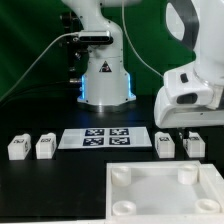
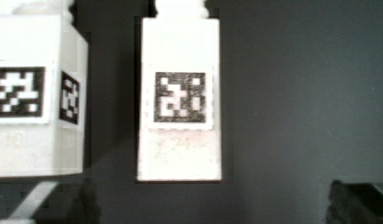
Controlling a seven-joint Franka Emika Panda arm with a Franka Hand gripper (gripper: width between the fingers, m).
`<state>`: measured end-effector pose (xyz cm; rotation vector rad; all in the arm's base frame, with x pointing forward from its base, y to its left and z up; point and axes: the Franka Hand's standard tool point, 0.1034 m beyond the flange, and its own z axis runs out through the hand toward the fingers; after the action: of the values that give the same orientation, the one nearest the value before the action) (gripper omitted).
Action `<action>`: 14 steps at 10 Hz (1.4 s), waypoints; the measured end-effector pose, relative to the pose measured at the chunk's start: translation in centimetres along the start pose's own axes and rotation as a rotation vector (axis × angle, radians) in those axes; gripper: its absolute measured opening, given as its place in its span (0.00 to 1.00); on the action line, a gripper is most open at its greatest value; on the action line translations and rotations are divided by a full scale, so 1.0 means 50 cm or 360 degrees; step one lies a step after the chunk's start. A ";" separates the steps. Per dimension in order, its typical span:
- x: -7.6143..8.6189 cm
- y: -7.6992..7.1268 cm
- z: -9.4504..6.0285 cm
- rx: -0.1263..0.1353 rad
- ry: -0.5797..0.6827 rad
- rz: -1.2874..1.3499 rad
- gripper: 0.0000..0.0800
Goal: Assemble one leg
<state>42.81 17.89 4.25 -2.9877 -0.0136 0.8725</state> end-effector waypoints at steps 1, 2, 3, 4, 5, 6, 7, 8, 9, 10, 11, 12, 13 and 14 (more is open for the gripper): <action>0.000 0.005 -0.001 -0.0011 -0.0142 -0.0008 0.81; -0.008 0.009 0.004 -0.0028 -0.0308 -0.0009 0.81; -0.008 0.011 0.007 -0.0040 -0.0474 -0.0013 0.81; 0.002 0.009 0.010 -0.0039 -0.0531 -0.0014 0.81; -0.006 0.012 0.014 -0.0051 -0.0619 -0.0016 0.81; -0.001 0.001 0.026 -0.0054 -0.0591 -0.0008 0.81; -0.008 -0.005 0.035 -0.0062 -0.0583 -0.0019 0.81; -0.013 -0.005 0.042 -0.0065 -0.0585 -0.0021 0.81; -0.014 -0.004 0.055 -0.0064 -0.0577 -0.0019 0.81; -0.018 -0.006 0.071 -0.0067 -0.0574 -0.0021 0.81; -0.021 -0.008 0.083 -0.0069 -0.0570 -0.0022 0.81; -0.023 -0.008 0.092 -0.0071 -0.0570 -0.0019 0.81; -0.024 -0.011 0.096 -0.0079 -0.0573 -0.0005 0.81; -0.024 -0.011 0.096 -0.0079 -0.0573 -0.0008 0.81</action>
Offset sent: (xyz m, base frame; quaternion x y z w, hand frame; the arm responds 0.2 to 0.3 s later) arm 0.0000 0.0000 0.0000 0.0000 -0.1790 0.0000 0.9838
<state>39.22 18.56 0.88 -2.8260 -0.0511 1.4139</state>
